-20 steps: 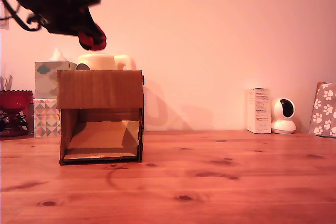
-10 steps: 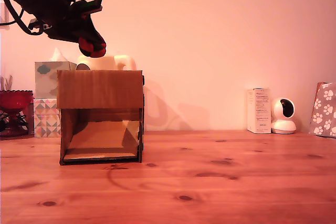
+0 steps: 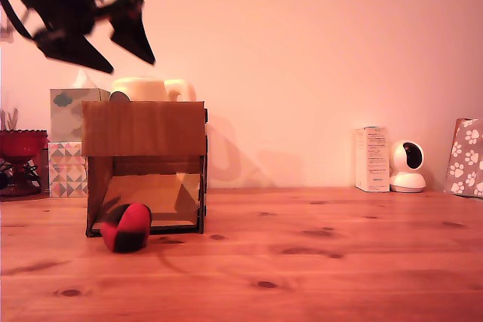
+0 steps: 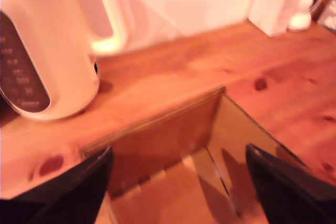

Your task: Drop the footbag into the cardboard dice tower

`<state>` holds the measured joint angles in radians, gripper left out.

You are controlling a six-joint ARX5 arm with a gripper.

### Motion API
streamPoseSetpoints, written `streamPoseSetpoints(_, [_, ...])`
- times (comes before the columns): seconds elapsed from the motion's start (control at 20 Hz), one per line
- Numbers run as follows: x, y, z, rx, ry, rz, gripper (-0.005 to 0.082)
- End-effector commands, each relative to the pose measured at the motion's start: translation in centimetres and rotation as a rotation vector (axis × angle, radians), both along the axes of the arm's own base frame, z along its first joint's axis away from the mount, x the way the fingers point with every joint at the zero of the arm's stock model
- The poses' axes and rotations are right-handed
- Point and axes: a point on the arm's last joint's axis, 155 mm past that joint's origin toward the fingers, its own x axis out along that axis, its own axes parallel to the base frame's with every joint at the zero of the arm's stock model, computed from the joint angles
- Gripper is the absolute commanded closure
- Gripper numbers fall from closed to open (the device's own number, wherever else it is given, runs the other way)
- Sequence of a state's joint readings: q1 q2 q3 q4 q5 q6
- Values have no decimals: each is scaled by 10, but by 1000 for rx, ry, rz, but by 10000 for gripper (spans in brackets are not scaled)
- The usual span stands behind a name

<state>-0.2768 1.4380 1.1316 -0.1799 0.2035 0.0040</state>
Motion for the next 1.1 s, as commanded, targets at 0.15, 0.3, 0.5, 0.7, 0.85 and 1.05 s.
streamPoseSetpoints(0.15, [-34,-10,4,-16,74,-78,758])
streamPoseSetpoints(0.3, [-44,-13,-5,-21,123,-107,787])
streamPoseSetpoints(0.5, [-58,-15,-11,-35,132,-133,787])
streamPoseSetpoints(0.7, [-74,-16,-4,-64,75,-163,787])
streamPoseSetpoints(0.85, [-86,-14,-7,-74,46,-171,786])
streamPoseSetpoints(1.05, [-100,-9,-26,-77,36,-168,786])
